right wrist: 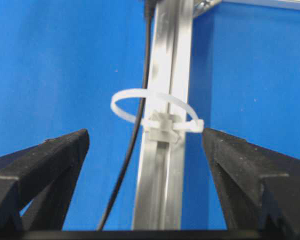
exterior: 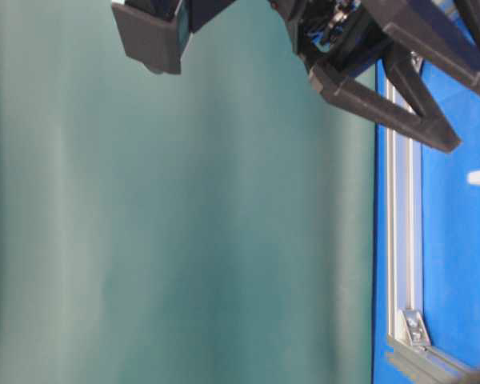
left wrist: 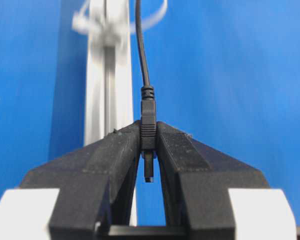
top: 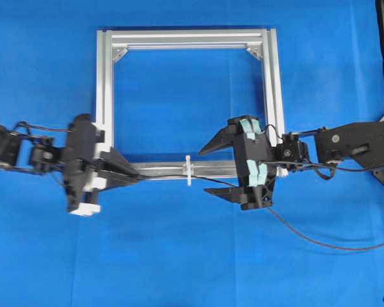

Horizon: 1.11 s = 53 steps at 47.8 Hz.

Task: Insert the wire through the string loop located in the center.
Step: 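Pull the cable through the loop leftward with the left gripper, then release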

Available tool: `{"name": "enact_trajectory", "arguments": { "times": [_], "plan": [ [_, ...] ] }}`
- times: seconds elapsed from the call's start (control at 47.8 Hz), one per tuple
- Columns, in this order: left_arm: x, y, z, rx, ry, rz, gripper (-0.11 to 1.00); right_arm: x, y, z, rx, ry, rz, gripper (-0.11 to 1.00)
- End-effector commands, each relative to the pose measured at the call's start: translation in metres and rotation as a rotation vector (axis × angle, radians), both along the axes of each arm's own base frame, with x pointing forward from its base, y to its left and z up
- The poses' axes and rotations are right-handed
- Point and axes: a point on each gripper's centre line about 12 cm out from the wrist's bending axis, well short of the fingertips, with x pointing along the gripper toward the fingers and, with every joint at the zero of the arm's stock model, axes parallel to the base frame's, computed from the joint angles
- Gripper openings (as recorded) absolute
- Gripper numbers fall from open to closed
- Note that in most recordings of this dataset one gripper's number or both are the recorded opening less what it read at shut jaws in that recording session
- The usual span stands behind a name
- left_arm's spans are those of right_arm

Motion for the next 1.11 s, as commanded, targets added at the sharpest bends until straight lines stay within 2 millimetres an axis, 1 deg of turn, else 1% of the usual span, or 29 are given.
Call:
{"name": "enact_trajectory", "arguments": {
  "times": [0.0,0.021,0.272,0.356,0.503,0.67,0.88,1.089],
  "plan": [
    [-0.014,-0.001,0.009,-0.008,-0.025,-0.010,0.09,0.000,0.001,0.011,0.002,-0.032,0.002,0.87],
    [-0.020,-0.001,0.009,-0.012,-0.020,-0.011,0.09,0.000,0.001,0.012,0.003,-0.032,0.001,0.87],
    [-0.073,0.010,0.003,-0.045,0.029,0.010,0.09,0.001,0.001,0.016,0.003,-0.034,0.004,0.87],
    [-0.086,0.012,0.004,-0.053,0.038,0.011,0.09,0.001,0.001,0.017,0.003,-0.035,0.004,0.87],
    [-0.099,0.014,0.002,-0.043,0.097,0.005,0.09,0.002,0.001,0.018,0.003,-0.040,0.004,0.87],
    [-0.102,0.014,0.000,-0.025,0.144,-0.003,0.09,0.003,0.001,0.019,0.004,-0.043,0.004,0.87],
    [-0.099,0.012,0.002,0.028,0.127,-0.043,0.09,0.003,0.001,0.018,0.004,-0.041,0.004,0.87],
    [-0.098,0.012,0.004,0.041,0.117,-0.051,0.09,0.002,0.001,0.017,0.003,-0.037,0.004,0.87]
  ]
}}
